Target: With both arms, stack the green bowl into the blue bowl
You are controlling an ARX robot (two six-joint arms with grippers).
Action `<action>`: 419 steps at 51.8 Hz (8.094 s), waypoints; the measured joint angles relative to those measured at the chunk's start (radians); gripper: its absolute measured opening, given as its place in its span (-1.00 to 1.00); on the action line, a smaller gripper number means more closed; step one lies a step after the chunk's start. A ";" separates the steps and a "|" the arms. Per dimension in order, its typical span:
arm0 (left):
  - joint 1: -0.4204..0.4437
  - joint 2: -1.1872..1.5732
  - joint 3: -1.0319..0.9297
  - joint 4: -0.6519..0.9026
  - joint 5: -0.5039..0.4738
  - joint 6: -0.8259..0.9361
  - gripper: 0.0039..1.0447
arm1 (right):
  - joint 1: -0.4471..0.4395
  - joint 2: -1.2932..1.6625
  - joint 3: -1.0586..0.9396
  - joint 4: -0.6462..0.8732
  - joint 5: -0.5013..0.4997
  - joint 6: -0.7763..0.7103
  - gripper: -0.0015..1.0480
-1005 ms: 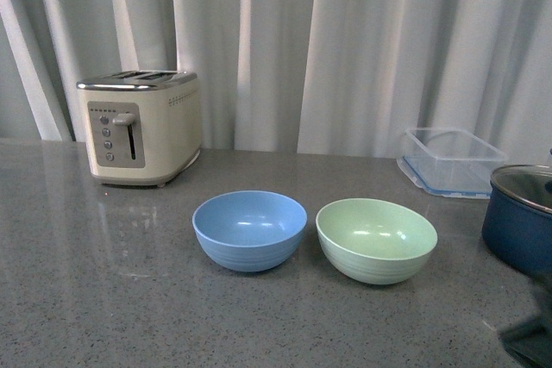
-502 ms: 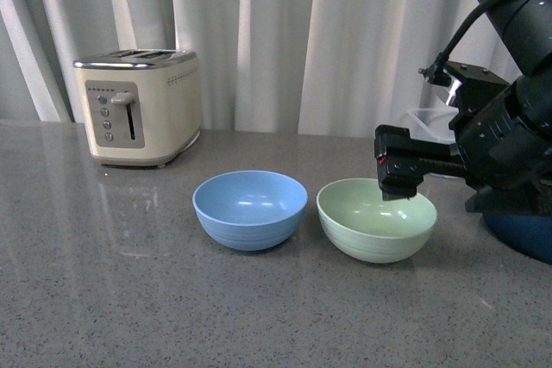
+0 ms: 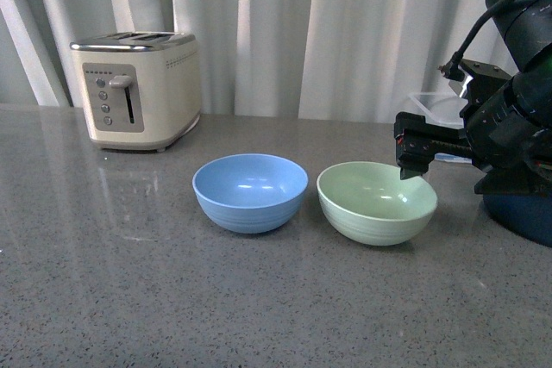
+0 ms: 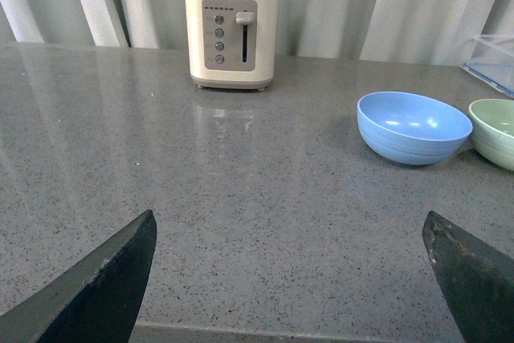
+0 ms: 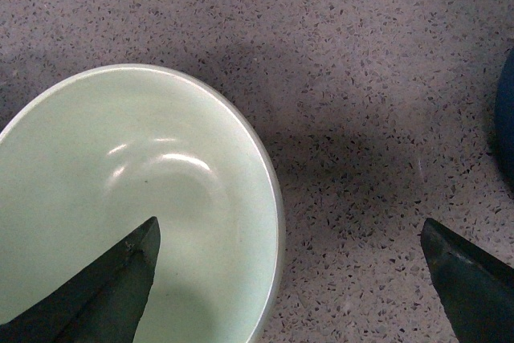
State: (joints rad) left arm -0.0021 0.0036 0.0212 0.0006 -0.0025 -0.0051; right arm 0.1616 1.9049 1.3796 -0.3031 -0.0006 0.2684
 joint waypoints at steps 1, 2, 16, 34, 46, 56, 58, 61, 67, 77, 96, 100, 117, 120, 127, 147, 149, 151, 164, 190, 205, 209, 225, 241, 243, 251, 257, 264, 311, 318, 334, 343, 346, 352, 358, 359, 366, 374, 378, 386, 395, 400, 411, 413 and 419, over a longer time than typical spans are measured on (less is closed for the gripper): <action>0.000 0.000 0.000 0.000 0.000 0.000 0.87 | -0.001 0.002 0.000 0.000 -0.002 0.000 0.81; 0.000 0.000 0.000 0.000 0.000 0.000 0.87 | -0.002 0.003 0.000 0.000 -0.002 0.000 0.81; 0.000 0.000 0.000 0.000 0.000 0.000 0.87 | -0.008 0.038 0.008 0.007 -0.009 -0.019 0.81; 0.000 0.000 0.000 0.000 0.000 0.000 0.87 | -0.016 0.113 0.064 0.005 -0.029 -0.054 0.56; 0.000 0.000 0.000 0.000 0.000 0.000 0.87 | -0.013 0.127 0.070 0.002 -0.048 -0.054 -0.08; 0.000 0.000 0.000 0.000 0.000 0.000 0.87 | -0.010 0.128 0.069 0.019 -0.058 -0.058 -0.66; 0.000 0.000 0.000 0.000 0.000 0.000 0.87 | -0.010 0.128 0.068 0.022 -0.062 -0.059 -0.78; 0.000 0.000 0.000 0.000 0.000 0.000 0.87 | -0.010 0.126 0.065 0.030 -0.066 -0.061 -0.96; 0.000 0.000 0.000 0.000 0.000 0.000 0.87 | -0.010 0.118 0.065 0.031 -0.072 -0.065 -0.97; 0.000 0.000 0.000 0.000 0.000 0.000 0.87 | -0.014 0.103 0.081 0.016 -0.079 -0.083 -0.97; 0.000 0.000 0.000 0.000 0.000 0.000 0.87 | 0.021 0.043 0.181 -0.029 -0.137 -0.107 -0.97; 0.000 0.000 0.000 0.000 0.000 0.000 0.87 | 0.050 0.041 0.191 -0.036 -0.151 -0.112 -0.97; 0.000 0.000 0.000 0.000 0.000 0.000 0.87 | 0.148 0.069 0.266 -0.051 -0.176 -0.130 -0.97; 0.000 0.000 0.000 0.000 0.000 0.000 0.87 | 0.163 0.087 0.288 -0.058 -0.179 -0.132 -0.97; 0.000 0.000 0.000 0.000 0.000 0.000 0.87 | 0.188 0.132 0.333 -0.070 -0.187 -0.135 -0.97; 0.000 0.000 0.000 0.000 0.000 0.000 0.87 | 0.212 0.275 0.473 -0.101 -0.209 -0.153 -0.97; 0.000 0.000 0.000 0.000 0.000 0.000 0.87 | 0.211 0.280 0.473 -0.101 -0.212 -0.153 -0.97; 0.000 0.000 0.000 0.000 0.000 0.000 0.87 | 0.210 0.286 0.473 -0.097 -0.212 -0.156 -0.97; 0.000 0.000 0.000 0.000 0.000 0.000 0.87 | 0.200 0.296 0.473 -0.083 -0.204 -0.157 -0.83; 0.000 0.000 0.000 0.000 0.000 0.000 0.87 | 0.142 0.195 0.320 -0.023 -0.214 -0.140 0.75; 0.000 0.000 0.000 0.000 0.000 0.000 0.87 | -0.025 -0.143 -0.026 0.062 -0.240 -0.177 0.81; 0.000 0.000 0.000 0.000 0.000 0.000 0.87 | -0.103 -0.285 -0.189 0.079 -0.247 -0.203 0.81; 0.000 0.000 0.000 0.000 0.000 0.000 0.87 | -0.340 -0.815 -0.727 0.008 -0.302 -0.266 0.81; 0.000 0.000 0.000 0.000 -0.001 0.000 0.87 | -0.371 -1.091 -1.094 0.513 -0.198 -0.296 0.46; 0.000 0.000 0.000 0.000 0.000 0.000 0.87 | -0.361 -1.111 -1.145 0.635 -0.187 -0.290 0.36; 0.000 0.000 0.000 0.000 0.000 0.000 0.87 | -0.314 -1.210 -1.232 0.853 -0.140 -0.280 -0.16; 0.000 0.000 0.000 0.000 -0.001 0.000 0.87 | -0.285 -1.262 -1.271 0.830 -0.117 -0.279 -0.54; 0.000 0.000 0.000 0.000 0.000 0.000 0.87 | -0.240 -1.323 -1.299 0.792 -0.057 -0.279 -0.94; 0.000 0.000 0.000 0.000 0.000 0.000 0.87 | -0.165 -1.660 -1.375 0.551 0.000 -0.273 -0.98; 0.000 0.000 0.000 0.000 0.000 0.000 0.87 | -0.165 -1.694 -1.375 0.518 0.000 -0.272 -0.98; 0.000 0.000 0.000 0.000 -0.001 0.000 0.87 | -0.164 -1.893 -1.374 0.309 -0.001 -0.272 -0.98; 0.000 0.000 0.000 0.000 0.000 0.000 0.87 | -0.164 -1.900 -1.374 0.305 -0.001 -0.273 -0.98; 0.000 0.000 0.000 0.000 0.000 0.000 0.87 | -0.164 -1.900 -1.374 0.305 -0.001 -0.273 -0.72; 0.000 0.000 0.000 0.000 0.000 0.000 0.87 | -0.164 -1.900 -1.374 0.305 -0.001 -0.272 -0.36; 0.000 0.000 0.000 0.000 0.000 0.000 0.87 | -0.164 -1.901 -1.374 0.305 -0.001 -0.272 -0.03; 0.000 0.000 0.000 0.000 0.000 0.000 0.87 | -0.164 -1.901 -1.374 0.305 -0.001 -0.272 0.04; 0.000 0.000 0.000 0.000 0.000 0.000 0.87 | -0.164 -1.901 -1.374 0.305 -0.001 -0.272 0.43; 0.000 0.000 0.000 0.000 0.000 0.000 0.87 | -0.164 -1.901 -1.374 0.304 -0.001 -0.271 0.85; 0.000 0.000 0.000 0.000 0.000 0.000 0.87 | -0.164 -1.901 -1.374 0.304 -0.001 -0.272 0.81; 0.000 0.000 0.000 0.000 0.000 0.000 0.87 | -0.164 -1.901 -1.374 0.304 -0.001 -0.272 0.81; 0.000 0.000 0.000 0.000 0.000 0.000 0.87 | -0.164 -1.901 -1.374 0.305 -0.001 -0.272 0.81; 0.000 0.000 0.000 0.000 0.000 0.000 0.87 | -0.164 -1.901 -1.374 0.305 -0.001 -0.272 0.81; 0.000 0.000 0.000 0.000 0.000 0.000 0.87 | -0.164 -1.901 -1.374 0.304 -0.001 -0.272 0.81; 0.000 0.000 0.000 0.000 0.000 0.000 0.87 | -0.164 -1.901 -1.374 0.304 -0.001 -0.272 0.81; 0.000 0.000 0.000 0.000 0.000 0.000 0.87 | -0.164 -1.901 -1.374 0.304 -0.001 -0.272 0.81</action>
State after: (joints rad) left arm -0.0021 0.0032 0.0212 0.0002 -0.0029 -0.0048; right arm -0.0029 0.0044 0.0055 0.0013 -0.0013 -0.0036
